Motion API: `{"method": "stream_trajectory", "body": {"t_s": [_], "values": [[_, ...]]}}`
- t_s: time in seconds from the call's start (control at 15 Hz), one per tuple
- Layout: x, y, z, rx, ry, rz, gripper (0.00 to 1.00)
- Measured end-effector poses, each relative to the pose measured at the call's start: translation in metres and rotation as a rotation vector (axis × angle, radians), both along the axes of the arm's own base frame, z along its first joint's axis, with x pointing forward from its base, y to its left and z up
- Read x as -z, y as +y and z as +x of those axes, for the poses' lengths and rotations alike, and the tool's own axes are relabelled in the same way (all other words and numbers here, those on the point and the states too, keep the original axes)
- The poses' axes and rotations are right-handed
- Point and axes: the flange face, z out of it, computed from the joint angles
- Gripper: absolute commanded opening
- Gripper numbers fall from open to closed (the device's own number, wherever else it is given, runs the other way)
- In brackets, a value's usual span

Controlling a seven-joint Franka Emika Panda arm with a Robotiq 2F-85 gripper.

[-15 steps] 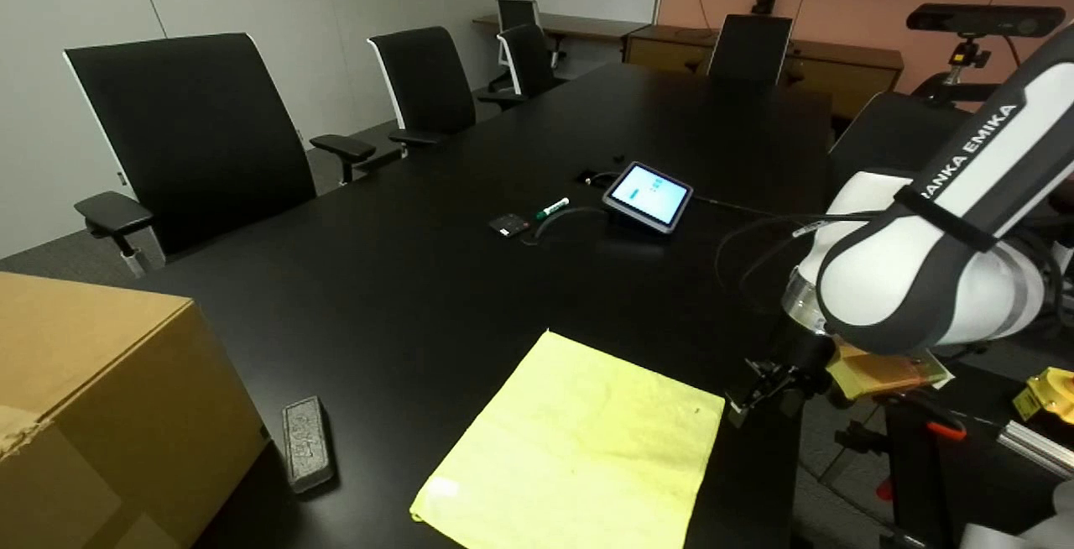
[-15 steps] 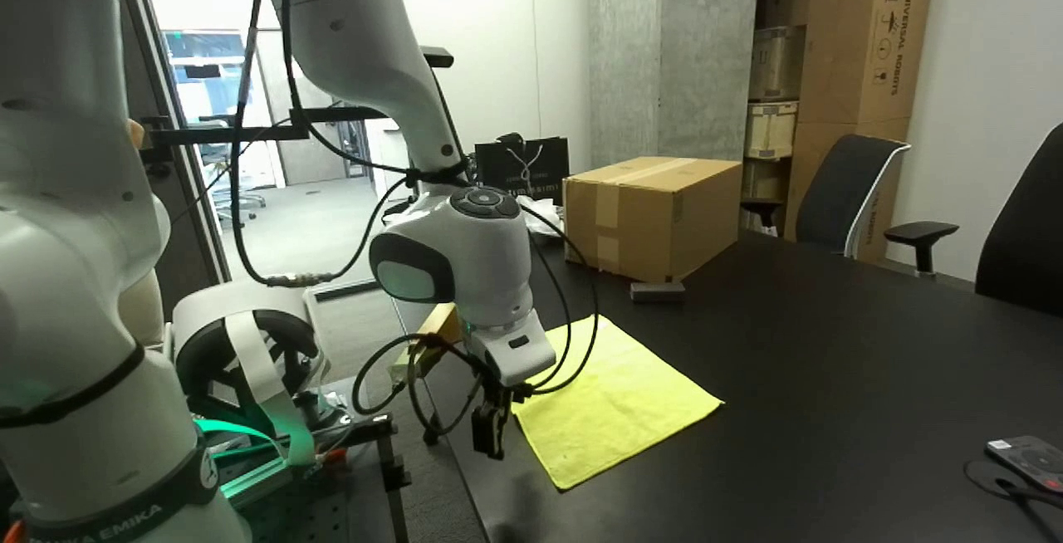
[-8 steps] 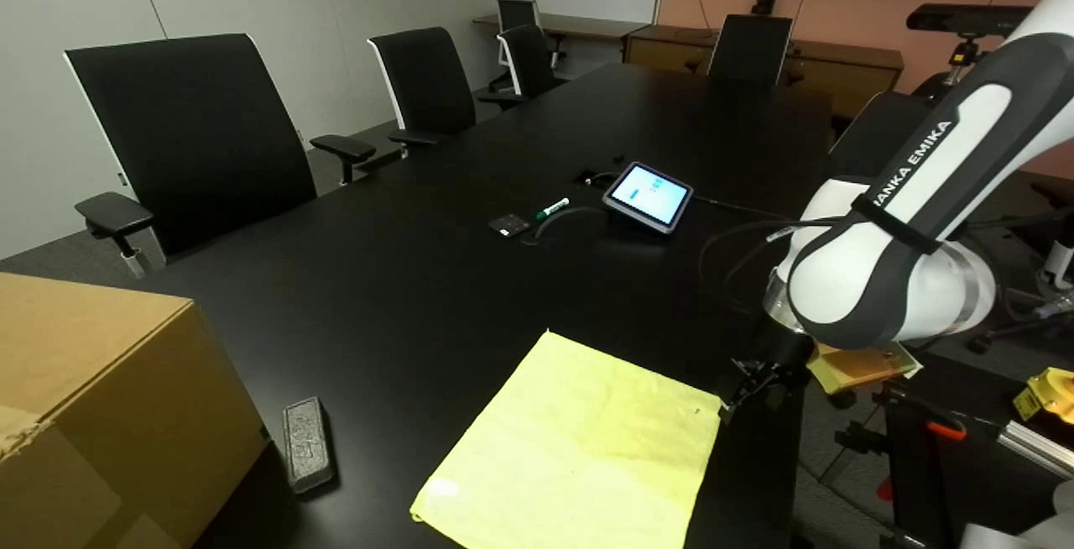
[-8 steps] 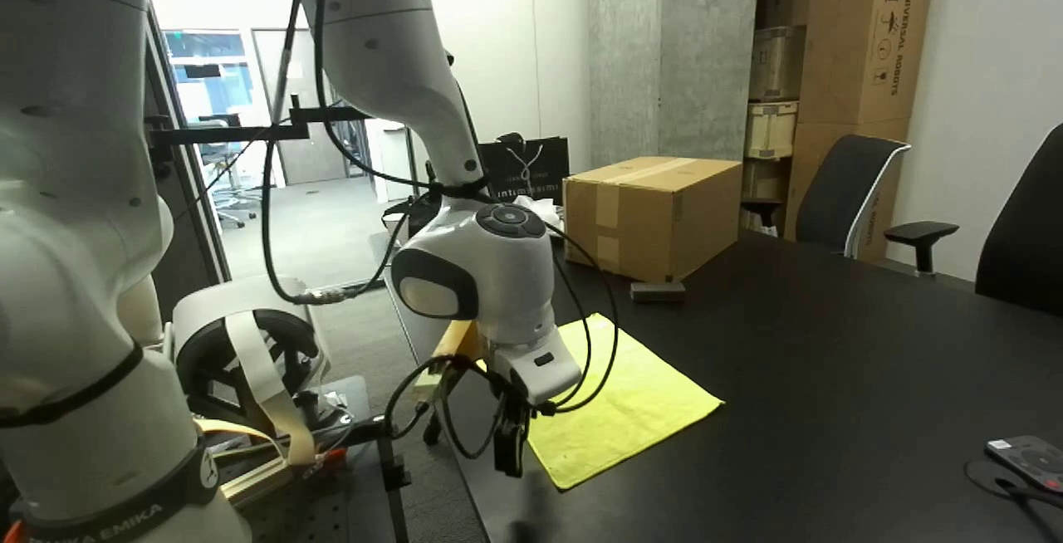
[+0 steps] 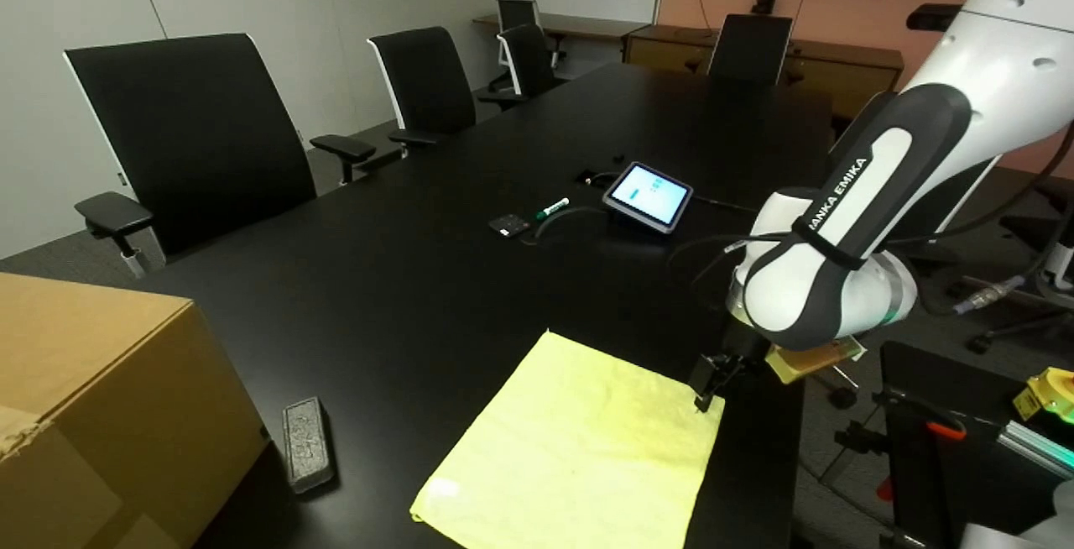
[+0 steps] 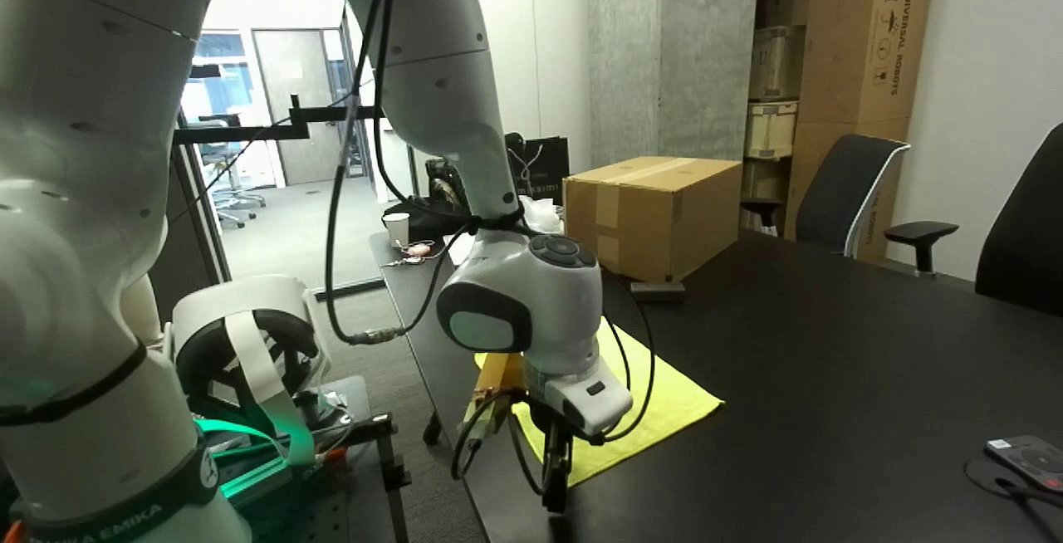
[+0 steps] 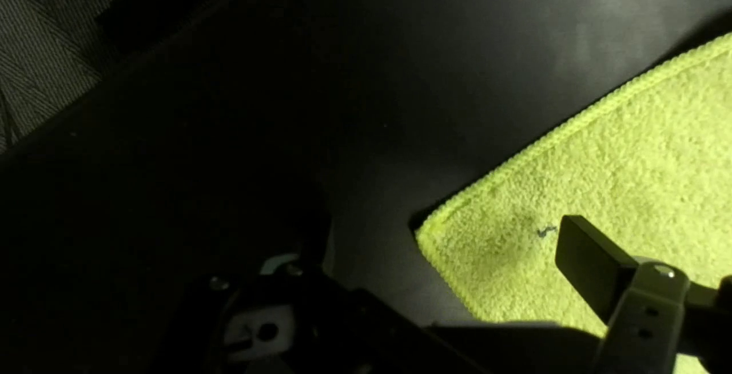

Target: Fold the yellow towel

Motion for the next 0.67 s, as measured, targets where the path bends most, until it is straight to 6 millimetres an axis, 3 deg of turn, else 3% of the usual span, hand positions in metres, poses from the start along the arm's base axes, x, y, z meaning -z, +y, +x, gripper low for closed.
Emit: {"method": "stream_trajectory", "body": {"t_s": [0.33, 0.67], "values": [[0.002, -0.008, 0.032, -0.053, 0.021, -0.033, 1.00], [-0.001, 0.010, 0.058, -0.137, 0.082, -0.014, 1.00]]}}
